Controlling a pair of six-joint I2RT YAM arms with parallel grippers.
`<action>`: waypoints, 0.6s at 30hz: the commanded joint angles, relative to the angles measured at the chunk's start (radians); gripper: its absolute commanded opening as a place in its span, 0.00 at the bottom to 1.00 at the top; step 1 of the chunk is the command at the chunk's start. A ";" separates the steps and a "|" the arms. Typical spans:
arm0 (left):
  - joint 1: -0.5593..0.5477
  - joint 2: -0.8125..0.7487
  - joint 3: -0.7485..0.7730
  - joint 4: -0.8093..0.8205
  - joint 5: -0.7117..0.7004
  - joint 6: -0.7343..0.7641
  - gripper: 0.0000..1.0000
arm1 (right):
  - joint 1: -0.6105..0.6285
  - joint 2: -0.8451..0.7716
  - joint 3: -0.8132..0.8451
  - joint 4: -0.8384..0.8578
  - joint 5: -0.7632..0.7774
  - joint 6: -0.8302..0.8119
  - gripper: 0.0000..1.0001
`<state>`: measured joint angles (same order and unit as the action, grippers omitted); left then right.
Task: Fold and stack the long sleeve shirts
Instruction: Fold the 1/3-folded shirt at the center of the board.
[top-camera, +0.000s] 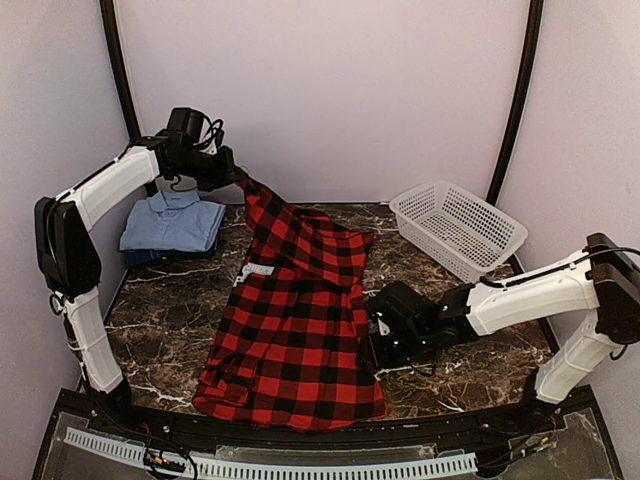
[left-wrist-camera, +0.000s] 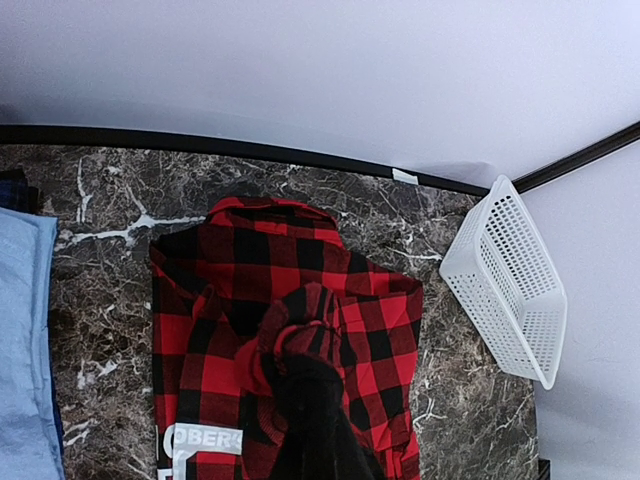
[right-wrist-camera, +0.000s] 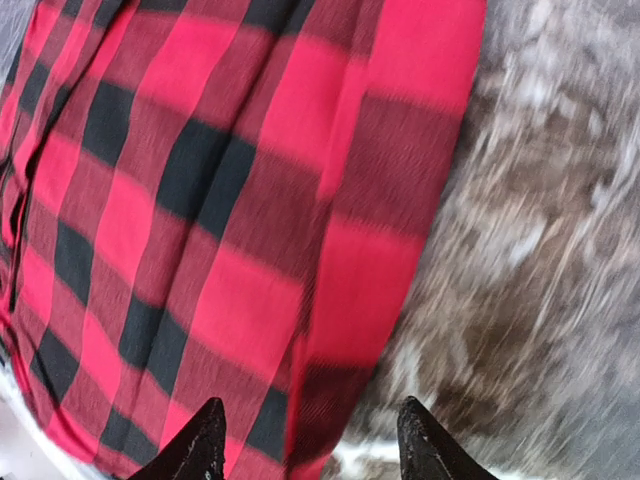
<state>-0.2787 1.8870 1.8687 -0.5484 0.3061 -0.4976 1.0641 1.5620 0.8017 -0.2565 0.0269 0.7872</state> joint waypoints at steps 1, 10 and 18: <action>0.006 0.005 0.048 0.020 0.029 -0.005 0.00 | 0.095 -0.054 -0.031 -0.101 0.028 0.121 0.54; 0.006 0.040 0.089 0.045 0.047 -0.022 0.00 | 0.174 -0.043 -0.059 -0.148 -0.005 0.204 0.23; 0.006 0.097 0.166 0.057 0.036 -0.021 0.00 | 0.102 -0.029 -0.046 -0.265 0.087 0.166 0.00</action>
<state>-0.2783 1.9720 1.9732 -0.5232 0.3401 -0.5129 1.2171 1.5280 0.7563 -0.4351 0.0463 0.9695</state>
